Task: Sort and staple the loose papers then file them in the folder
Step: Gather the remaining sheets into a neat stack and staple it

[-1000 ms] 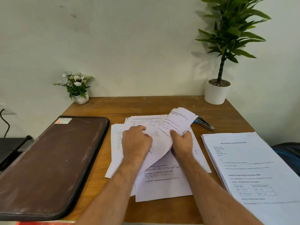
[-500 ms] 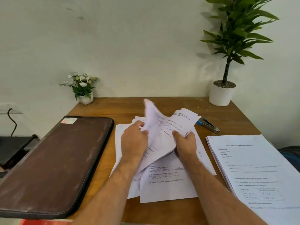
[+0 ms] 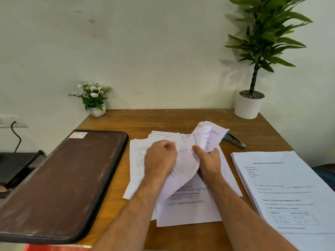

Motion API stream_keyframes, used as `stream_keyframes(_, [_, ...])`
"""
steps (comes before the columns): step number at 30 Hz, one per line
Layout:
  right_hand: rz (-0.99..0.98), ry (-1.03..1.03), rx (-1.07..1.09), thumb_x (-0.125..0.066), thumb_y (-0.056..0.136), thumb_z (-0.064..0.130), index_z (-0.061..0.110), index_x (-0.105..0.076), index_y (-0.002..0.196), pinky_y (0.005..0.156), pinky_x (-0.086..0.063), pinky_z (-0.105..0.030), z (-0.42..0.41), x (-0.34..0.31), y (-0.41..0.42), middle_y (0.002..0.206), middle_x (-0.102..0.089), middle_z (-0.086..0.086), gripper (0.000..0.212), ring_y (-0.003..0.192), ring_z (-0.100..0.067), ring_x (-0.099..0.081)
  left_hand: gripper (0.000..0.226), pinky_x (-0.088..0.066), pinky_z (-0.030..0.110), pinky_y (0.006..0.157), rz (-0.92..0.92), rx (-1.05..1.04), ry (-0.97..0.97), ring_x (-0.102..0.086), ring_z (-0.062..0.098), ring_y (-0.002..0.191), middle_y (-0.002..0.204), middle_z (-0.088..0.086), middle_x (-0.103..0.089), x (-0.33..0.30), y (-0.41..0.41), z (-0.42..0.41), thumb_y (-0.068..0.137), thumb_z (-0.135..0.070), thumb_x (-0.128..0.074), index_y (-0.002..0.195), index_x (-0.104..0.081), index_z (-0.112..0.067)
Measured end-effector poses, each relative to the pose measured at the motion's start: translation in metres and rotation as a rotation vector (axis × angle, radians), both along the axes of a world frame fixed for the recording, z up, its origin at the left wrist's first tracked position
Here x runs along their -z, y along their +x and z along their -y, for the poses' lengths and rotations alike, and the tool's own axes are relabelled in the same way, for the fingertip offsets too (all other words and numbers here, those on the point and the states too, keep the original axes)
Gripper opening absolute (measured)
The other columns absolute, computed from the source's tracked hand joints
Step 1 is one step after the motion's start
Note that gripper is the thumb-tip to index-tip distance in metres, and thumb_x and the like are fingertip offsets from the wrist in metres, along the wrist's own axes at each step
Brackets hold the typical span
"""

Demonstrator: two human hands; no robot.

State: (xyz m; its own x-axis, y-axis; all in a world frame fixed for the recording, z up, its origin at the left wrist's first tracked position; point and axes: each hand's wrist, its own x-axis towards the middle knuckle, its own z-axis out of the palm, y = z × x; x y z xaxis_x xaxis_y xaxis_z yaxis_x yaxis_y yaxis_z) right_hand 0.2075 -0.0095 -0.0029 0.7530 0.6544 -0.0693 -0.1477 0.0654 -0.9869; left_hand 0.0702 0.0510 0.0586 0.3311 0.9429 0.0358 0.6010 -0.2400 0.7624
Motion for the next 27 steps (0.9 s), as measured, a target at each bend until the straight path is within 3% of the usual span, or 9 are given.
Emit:
stream_keyframes(2, [-0.023, 0.041, -0.044, -0.080, 0.084, 0.029, 0.037, -0.055, 0.109, 0.081, -0.059, -0.058, -0.001, 0.000, 0.001, 0.109, -0.071, -0.002, 0.036, 0.094, -0.027, -0.073, 0.047, -0.041, 0.040, 0.106, -0.250, -0.130, 0.021, -0.051, 0.025, 0.127, 0.135, -0.001, -0.061, 0.009, -0.017, -0.017, 0.090, -0.041, -0.064, 0.135, -0.059, -0.031])
stream_keyframes(4, [-0.025, 0.078, -0.065, -0.083, 0.080, 0.033, 0.034, -0.054, 0.118, 0.081, -0.059, -0.060, 0.000, 0.003, 0.001, 0.112, -0.072, -0.005, 0.047, 0.095, -0.028, -0.074, 0.080, -0.028, 0.048, 0.114, -0.514, -0.185, -0.079, -0.037, 0.033, 0.137, 0.147, 0.008, -0.044, 0.018, -0.030, -0.030, 0.080, -0.056, -0.071, 0.147, -0.039, -0.027])
stream_keyframes(7, [-0.034, 0.135, -0.061, -0.088, 0.067, 0.047, 0.032, -0.049, 0.128, 0.082, -0.058, -0.062, 0.002, 0.004, -0.002, 0.118, -0.068, -0.008, 0.075, 0.101, -0.031, -0.072, 0.107, -0.031, 0.047, 0.112, -0.487, -0.222, -0.179, -0.036, 0.033, 0.135, 0.148, 0.012, -0.042, 0.029, -0.035, -0.037, 0.066, -0.067, -0.080, 0.150, -0.030, -0.023])
stream_keyframes(9, [-0.049, 0.167, -0.040, -0.091, 0.058, 0.054, 0.032, -0.040, 0.135, 0.082, -0.057, -0.062, 0.002, 0.005, -0.003, 0.123, -0.064, -0.010, 0.095, 0.105, -0.033, -0.070, 0.102, -0.039, 0.047, 0.107, -0.369, -0.268, -0.093, -0.042, 0.033, 0.130, 0.141, 0.011, -0.050, 0.031, -0.037, -0.037, 0.068, -0.055, -0.085, 0.148, -0.032, -0.022])
stream_keyframes(13, [-0.064, 0.169, -0.036, -0.092, 0.052, 0.057, 0.038, -0.036, 0.134, 0.082, -0.058, -0.060, 0.000, 0.003, -0.008, 0.124, -0.062, -0.007, 0.101, 0.106, -0.031, -0.070, 0.062, -0.042, 0.046, 0.099, -0.155, -0.335, 0.057, -0.058, 0.032, 0.116, 0.126, 0.005, -0.066, 0.024, -0.041, -0.037, 0.087, -0.031, -0.075, 0.139, -0.044, -0.021])
stream_keyframes(17, [-0.031, 0.168, -0.012, -0.092, 0.050, 0.060, 0.035, -0.040, 0.136, 0.085, -0.058, -0.058, -0.001, -0.003, -0.008, 0.124, -0.064, -0.003, 0.104, 0.108, -0.027, -0.069, 0.013, -0.052, 0.030, 0.071, -0.099, -0.051, 0.089, -0.065, 0.017, 0.084, 0.100, -0.001, -0.072, -0.001, -0.028, -0.020, 0.094, -0.033, -0.065, 0.103, -0.066, -0.023])
stream_keyframes(19, [-0.003, 0.182, -0.011, -0.091, 0.053, 0.062, 0.033, -0.048, 0.132, 0.088, -0.057, -0.058, -0.001, -0.005, -0.007, 0.120, -0.066, -0.005, 0.095, 0.108, -0.028, -0.069, 0.017, -0.042, 0.025, 0.059, -0.104, 0.146, 0.079, -0.058, 0.010, 0.073, 0.090, -0.004, -0.067, -0.013, -0.006, 0.000, 0.094, -0.037, -0.062, 0.090, -0.064, -0.021])
stream_keyframes(23, [0.024, 0.220, -0.025, -0.085, 0.054, 0.070, 0.037, -0.062, 0.110, 0.087, -0.057, -0.060, 0.002, -0.004, -0.013, 0.103, -0.072, -0.007, 0.069, 0.100, -0.032, -0.071, 0.039, -0.052, 0.041, 0.088, -0.194, 0.335, 0.003, -0.063, 0.026, 0.105, 0.116, 0.003, -0.066, -0.013, 0.024, 0.029, 0.094, -0.050, -0.052, 0.123, -0.059, -0.025])
stream_keyframes(27, [-0.018, 0.223, -0.048, -0.086, 0.049, 0.071, 0.015, -0.064, 0.115, 0.085, -0.055, -0.065, 0.002, -0.010, -0.016, 0.099, -0.073, -0.015, 0.089, 0.093, -0.036, -0.072, 0.076, -0.045, 0.059, 0.104, -0.164, 0.367, -0.227, -0.058, 0.032, 0.120, 0.129, 0.002, -0.064, -0.018, 0.027, 0.030, 0.061, -0.051, -0.054, 0.135, -0.055, -0.034])
